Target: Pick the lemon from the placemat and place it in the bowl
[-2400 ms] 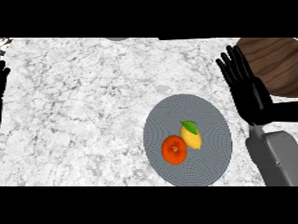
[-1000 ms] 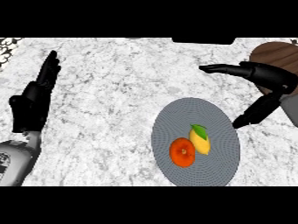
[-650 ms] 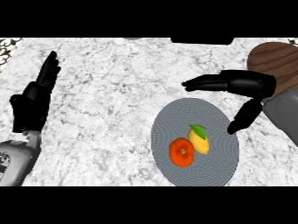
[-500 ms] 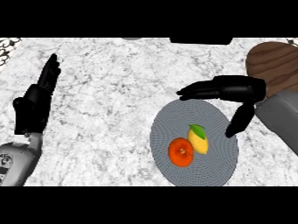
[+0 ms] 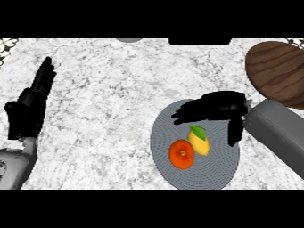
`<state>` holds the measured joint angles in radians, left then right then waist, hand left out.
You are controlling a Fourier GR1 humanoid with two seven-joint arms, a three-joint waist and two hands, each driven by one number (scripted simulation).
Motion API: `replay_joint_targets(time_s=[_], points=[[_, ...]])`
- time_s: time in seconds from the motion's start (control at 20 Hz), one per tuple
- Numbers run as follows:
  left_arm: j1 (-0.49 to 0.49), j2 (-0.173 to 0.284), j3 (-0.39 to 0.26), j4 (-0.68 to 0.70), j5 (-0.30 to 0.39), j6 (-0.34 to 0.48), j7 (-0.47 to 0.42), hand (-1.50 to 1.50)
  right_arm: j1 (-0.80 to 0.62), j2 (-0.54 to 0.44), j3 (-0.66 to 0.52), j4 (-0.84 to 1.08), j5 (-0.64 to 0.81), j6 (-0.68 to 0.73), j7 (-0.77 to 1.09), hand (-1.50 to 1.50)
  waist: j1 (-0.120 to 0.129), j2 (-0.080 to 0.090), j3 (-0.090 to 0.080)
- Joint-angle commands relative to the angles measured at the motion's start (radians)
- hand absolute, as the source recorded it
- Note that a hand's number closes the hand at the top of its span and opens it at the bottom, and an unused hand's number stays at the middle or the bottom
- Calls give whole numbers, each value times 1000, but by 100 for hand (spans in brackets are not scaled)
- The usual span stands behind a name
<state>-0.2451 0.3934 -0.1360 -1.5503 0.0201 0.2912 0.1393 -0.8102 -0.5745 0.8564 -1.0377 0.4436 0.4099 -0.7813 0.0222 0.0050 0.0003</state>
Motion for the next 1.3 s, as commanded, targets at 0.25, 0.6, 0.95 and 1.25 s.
replay_joint_targets(time_s=[0.25, 0.6, 0.95, 1.25], points=[[18, 7, 49, -34, 0, -56, 29, 0, -18, 102, 13, 146, 146, 44, -76, -150, -10, -3, 0], [53, -40, 41, -38, -64, -25, 10, 0, -8, 179, -8, 307, 218, -13, -138, -150, -9, -3, 0], [15, -31, 82, -43, -67, -70, 47, 0, -18, 278, -29, 459, 311, -101, -192, -150, -9, -2, 0], [23, -68, 84, -26, -80, -77, 23, 0, 12, 348, -36, 423, 379, -212, -197, 150, -15, -4, 0]])
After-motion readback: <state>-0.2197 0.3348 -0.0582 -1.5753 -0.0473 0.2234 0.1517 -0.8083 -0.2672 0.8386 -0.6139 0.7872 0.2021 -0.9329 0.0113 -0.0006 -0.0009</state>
